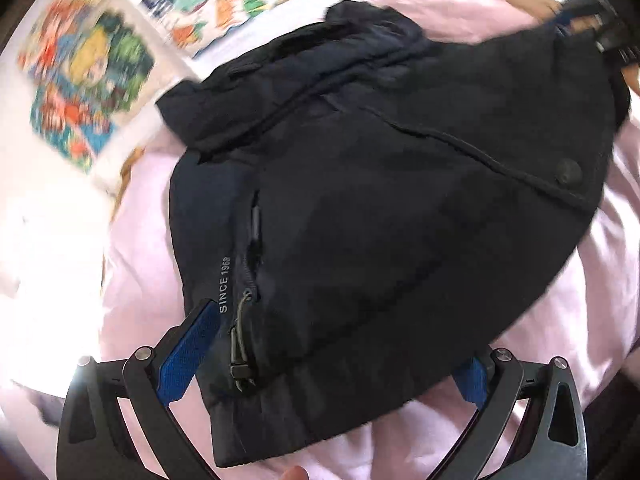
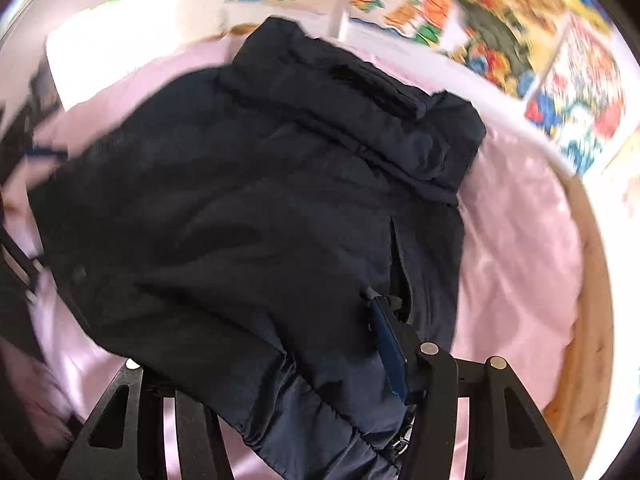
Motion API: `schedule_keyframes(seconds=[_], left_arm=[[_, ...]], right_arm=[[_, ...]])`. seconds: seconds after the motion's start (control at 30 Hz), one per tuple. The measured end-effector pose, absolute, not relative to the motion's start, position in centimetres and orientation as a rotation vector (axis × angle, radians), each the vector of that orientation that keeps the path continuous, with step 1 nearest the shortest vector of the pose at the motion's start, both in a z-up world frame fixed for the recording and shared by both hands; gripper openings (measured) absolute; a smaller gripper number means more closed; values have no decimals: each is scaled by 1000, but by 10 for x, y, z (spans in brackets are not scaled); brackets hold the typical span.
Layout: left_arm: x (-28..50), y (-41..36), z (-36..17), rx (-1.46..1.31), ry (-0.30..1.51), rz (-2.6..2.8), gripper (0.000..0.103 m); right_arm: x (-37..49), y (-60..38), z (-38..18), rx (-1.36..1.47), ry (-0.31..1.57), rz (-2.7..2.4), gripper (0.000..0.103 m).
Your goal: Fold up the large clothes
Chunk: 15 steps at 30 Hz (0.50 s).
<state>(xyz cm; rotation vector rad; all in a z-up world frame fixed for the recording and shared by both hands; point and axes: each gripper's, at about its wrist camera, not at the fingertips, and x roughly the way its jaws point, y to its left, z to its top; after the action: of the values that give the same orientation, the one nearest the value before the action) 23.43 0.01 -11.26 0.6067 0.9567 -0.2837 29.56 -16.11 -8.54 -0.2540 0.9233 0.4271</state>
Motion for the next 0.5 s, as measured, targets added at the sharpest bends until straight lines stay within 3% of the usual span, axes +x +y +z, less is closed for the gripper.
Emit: schedule_keyframes(seconds=[0.27,0.37,0.47,0.5], left_arm=[[235,-6,-113,652,933,-277,102],[234,-6,-109,649,894,-244,101],[235,-6,-102,612,880,-259,72],[235,-6,-100,597,881,-271,55]], right_arm=[[283,-153,-87,-330,955,483,53],[270,-153,-102,-412,964,517,66],[261,-155,-111,-429,971,535,70],[258,-156,-112,-422,971,542,73]])
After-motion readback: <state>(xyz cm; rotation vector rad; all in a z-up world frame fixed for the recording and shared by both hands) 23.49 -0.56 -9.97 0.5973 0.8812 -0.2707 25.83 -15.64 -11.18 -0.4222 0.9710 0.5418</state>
